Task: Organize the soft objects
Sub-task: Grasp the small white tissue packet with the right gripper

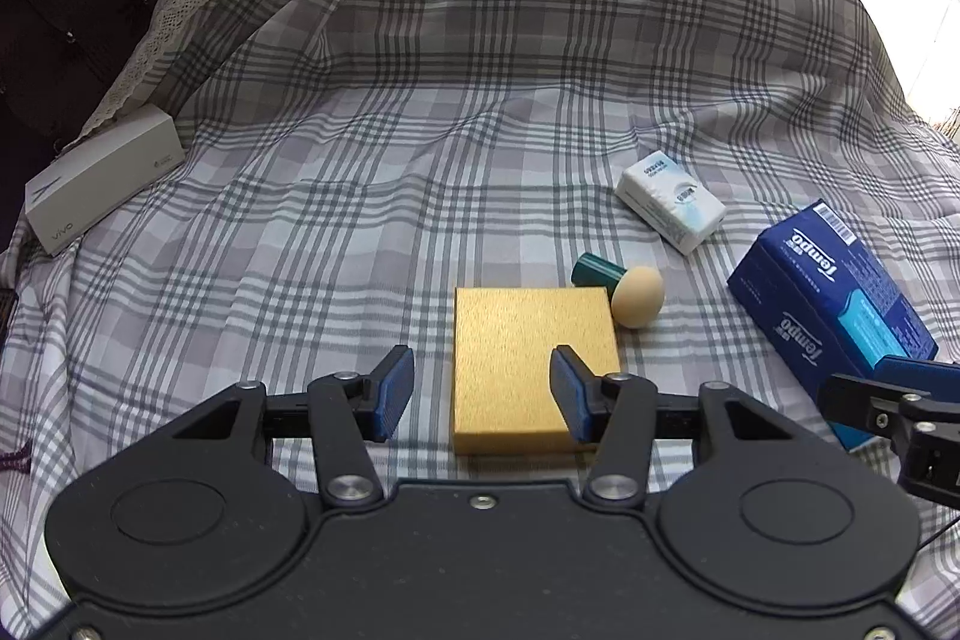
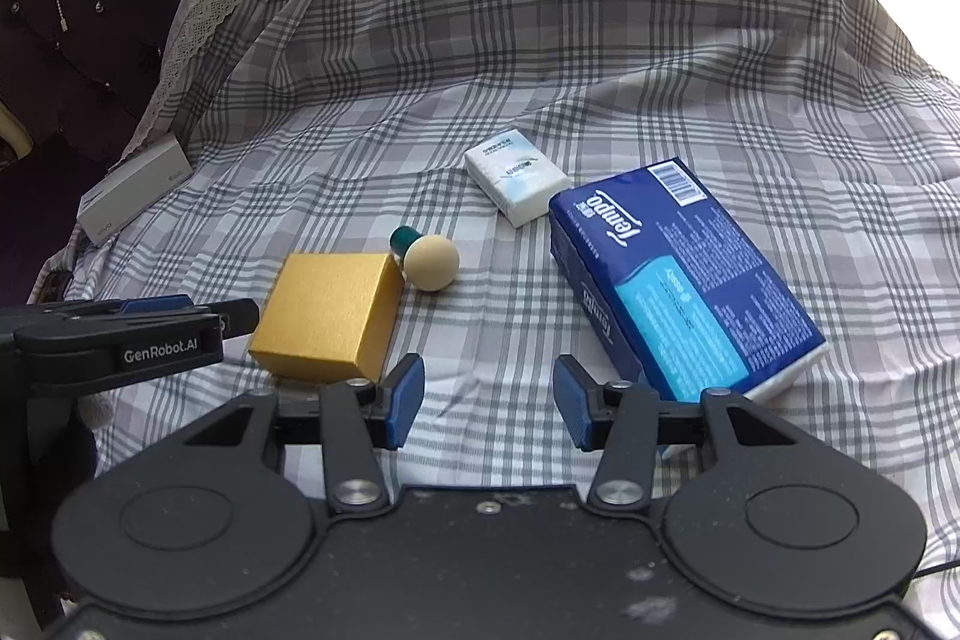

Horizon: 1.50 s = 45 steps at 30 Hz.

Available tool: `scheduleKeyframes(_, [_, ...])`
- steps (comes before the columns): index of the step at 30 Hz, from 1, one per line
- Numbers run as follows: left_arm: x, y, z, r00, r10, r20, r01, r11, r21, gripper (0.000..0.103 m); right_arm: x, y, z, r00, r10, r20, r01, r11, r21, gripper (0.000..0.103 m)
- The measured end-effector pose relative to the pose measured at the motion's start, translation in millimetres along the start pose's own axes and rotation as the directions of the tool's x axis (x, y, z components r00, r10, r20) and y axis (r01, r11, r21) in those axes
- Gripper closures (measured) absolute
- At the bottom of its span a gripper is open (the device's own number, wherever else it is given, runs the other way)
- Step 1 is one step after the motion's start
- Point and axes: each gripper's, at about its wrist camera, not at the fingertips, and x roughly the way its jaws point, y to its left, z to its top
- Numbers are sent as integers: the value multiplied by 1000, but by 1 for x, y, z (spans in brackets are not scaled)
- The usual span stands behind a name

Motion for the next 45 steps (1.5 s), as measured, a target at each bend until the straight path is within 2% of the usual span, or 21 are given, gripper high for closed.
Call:
scheduleKeyframes(5, [25,4,29,1000,-2,12,2,1000,-23,53,25,-5,32,1000,-11,8,11,1000,-14,56])
scheduleKeyframes(9, [50,15,43,998,51,29,-49,997,-67,53,45,-6,56,1000,-20,21,21,999,-46,55])
scheduleKeyframes(13, [69,28,42,1000,19,-5,-20,996,-82,53,67,-4,75,999,-28,30,30,996,-83,53])
scheduleKeyframes(17, [75,34,41,1000,13,9,-12,998,-56,53,104,1,96,999,-34,14,35,991,-126,51])
scheduleKeyframes(23, [81,41,43,1000,-14,-10,14,997,-80,53,152,5,119,998,-55,-8,52,980,-192,50])
scheduleKeyframes(32, [81,39,42,999,-38,-18,37,997,-65,53,186,8,124,996,-89,-25,76,938,-337,47])
scheduleKeyframes(34, [80,40,42,999,-44,-13,43,997,-69,53,192,7,125,996,-74,-43,54,935,-351,47])
scheduleKeyframes(38, [82,43,43,999,-46,-21,44,996,-82,53,204,3,127,997,-62,-51,39,932,-361,41])
scheduleKeyframes(42, [86,45,43,998,-50,-38,46,994,-97,53,215,-6,130,997,-56,-58,33,942,-335,40])
scheduleKeyframes(45, [88,44,43,997,-56,-45,51,994,-98,53,220,-16,134,995,-11,-103,-18,961,-276,43])
